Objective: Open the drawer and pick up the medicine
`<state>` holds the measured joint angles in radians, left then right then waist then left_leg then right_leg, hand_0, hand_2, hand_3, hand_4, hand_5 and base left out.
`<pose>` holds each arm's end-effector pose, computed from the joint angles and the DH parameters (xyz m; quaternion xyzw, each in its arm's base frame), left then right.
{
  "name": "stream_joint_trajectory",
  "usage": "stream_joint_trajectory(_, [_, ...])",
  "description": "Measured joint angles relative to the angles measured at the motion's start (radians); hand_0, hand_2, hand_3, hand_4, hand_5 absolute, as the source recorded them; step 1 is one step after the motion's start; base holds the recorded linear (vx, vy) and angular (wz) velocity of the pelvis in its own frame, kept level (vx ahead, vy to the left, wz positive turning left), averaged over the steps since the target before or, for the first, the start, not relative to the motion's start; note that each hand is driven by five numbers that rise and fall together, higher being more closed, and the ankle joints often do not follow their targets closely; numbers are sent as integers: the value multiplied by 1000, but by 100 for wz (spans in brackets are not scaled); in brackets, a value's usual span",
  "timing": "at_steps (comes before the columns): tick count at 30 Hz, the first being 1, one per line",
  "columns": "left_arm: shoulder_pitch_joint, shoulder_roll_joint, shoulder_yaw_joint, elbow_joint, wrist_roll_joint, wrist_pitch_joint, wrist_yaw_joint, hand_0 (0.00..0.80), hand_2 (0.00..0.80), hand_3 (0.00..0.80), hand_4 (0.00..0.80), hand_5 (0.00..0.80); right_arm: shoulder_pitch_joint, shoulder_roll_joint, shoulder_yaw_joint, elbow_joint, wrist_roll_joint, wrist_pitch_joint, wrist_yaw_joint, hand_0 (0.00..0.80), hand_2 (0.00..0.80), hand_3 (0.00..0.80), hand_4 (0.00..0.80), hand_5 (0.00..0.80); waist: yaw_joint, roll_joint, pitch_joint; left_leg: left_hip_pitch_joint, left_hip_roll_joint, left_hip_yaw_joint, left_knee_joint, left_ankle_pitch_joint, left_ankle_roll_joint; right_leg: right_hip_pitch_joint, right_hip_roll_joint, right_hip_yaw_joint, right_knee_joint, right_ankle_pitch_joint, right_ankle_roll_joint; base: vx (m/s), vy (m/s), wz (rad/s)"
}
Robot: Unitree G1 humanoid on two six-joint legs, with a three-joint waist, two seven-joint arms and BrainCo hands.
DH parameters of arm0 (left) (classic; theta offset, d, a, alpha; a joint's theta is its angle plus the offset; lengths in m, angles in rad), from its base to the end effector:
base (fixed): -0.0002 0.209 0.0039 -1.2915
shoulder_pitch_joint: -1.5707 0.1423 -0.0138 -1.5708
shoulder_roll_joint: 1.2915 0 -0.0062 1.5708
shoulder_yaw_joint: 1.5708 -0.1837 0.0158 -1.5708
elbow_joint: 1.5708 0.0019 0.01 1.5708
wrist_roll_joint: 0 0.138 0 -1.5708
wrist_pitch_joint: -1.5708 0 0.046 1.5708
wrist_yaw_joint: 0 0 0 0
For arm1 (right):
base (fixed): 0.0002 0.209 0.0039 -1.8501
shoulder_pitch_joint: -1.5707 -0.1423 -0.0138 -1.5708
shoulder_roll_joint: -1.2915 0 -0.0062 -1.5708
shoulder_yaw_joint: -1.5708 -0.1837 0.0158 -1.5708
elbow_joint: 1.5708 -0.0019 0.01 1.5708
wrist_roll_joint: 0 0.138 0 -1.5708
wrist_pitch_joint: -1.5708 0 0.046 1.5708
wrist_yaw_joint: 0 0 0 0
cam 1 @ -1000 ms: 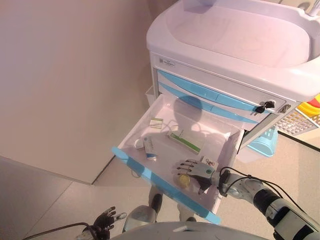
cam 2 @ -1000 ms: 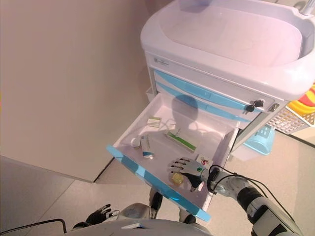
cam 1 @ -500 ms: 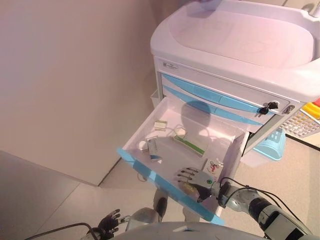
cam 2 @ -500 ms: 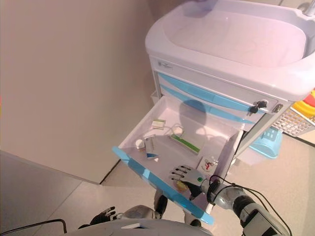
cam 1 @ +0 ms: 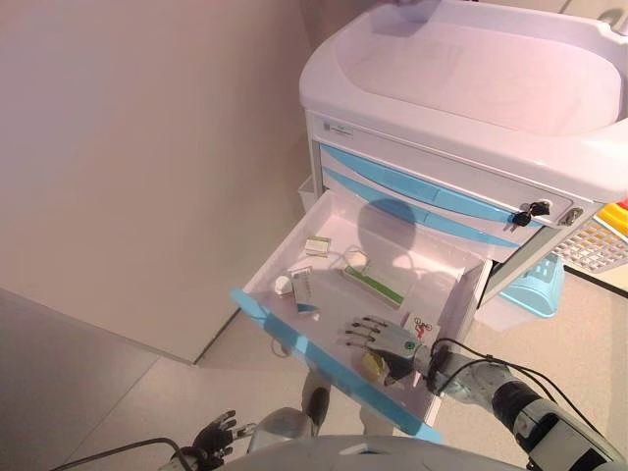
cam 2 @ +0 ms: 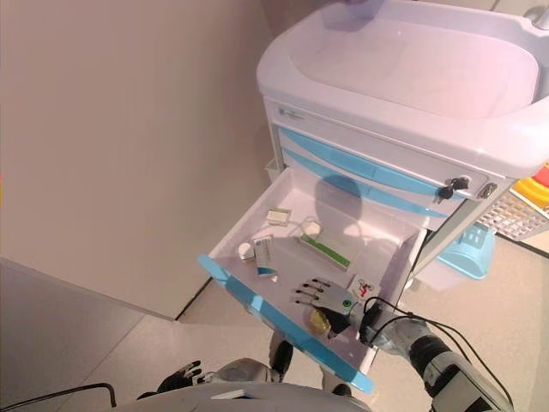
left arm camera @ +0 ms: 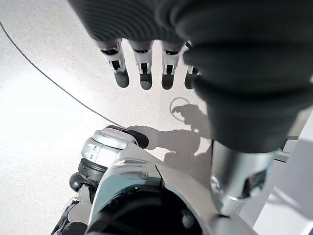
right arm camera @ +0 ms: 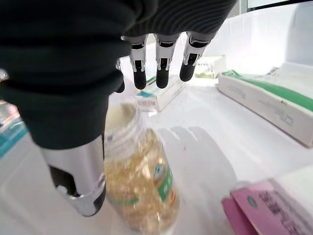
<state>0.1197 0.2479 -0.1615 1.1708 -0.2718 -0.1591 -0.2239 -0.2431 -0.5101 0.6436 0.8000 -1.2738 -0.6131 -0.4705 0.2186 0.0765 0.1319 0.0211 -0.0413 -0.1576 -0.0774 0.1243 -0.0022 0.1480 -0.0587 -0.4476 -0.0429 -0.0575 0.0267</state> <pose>0.0434 0.2260 -0.1160 -0.0228 0.5325 -0.0092 0.8461 0.1777 -0.2010 -0.0512 -0.6527 -0.1488 0.4308 0.6052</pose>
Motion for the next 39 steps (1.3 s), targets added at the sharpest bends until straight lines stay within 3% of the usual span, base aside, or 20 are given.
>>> stream_joint_trajectory(10, [7,3,0,-12,-1,1,-1,0,0,0,0,0,0,-27,0,-40,42,1,52,0,0,0,0,0,0,-5,1,1,0,0,-1,1,1,0,0,0,0,0,0,0,0,0])
stream_joint_trajectory(23, [4,9,5,-10,-1,1,-3,0,0,0,0,0,-1,-25,34,-41,82,27,212,0,0,0,0,0,0,-18,8,2,0,1,-1,2,3,0,0,0,1,0,0,0,0,0])
stream_joint_trajectory(36, [0,10,5,-7,0,0,-2,0,0,0,0,0,0,-17,41,-40,85,44,213,0,0,0,0,0,0,-21,9,3,1,1,-2,3,4,-1,-1,0,10,0,0,0,0,0])
stream_joint_trajectory(37, [0,10,5,-7,0,0,-2,0,0,0,0,0,0,-17,41,-40,85,44,211,82,82,82,82,82,0,-22,9,3,1,1,-1,3,4,-1,-1,0,11,0,0,0,0,0])
stream_joint_trajectory(38, [0,10,5,-7,0,0,-2,0,0,0,0,0,0,-17,41,-40,85,44,210,254,254,254,254,254,0,-22,9,3,1,1,-2,3,4,-1,-1,0,11,0,0,0,0,0])
stream_joint_trajectory(39, [0,10,5,-7,0,0,-2,0,0,0,0,0,0,-17,41,-40,85,47,207,637,637,637,637,637,0,-22,9,3,1,1,-2,3,4,-1,-1,0,11,0,0,0,0,0])
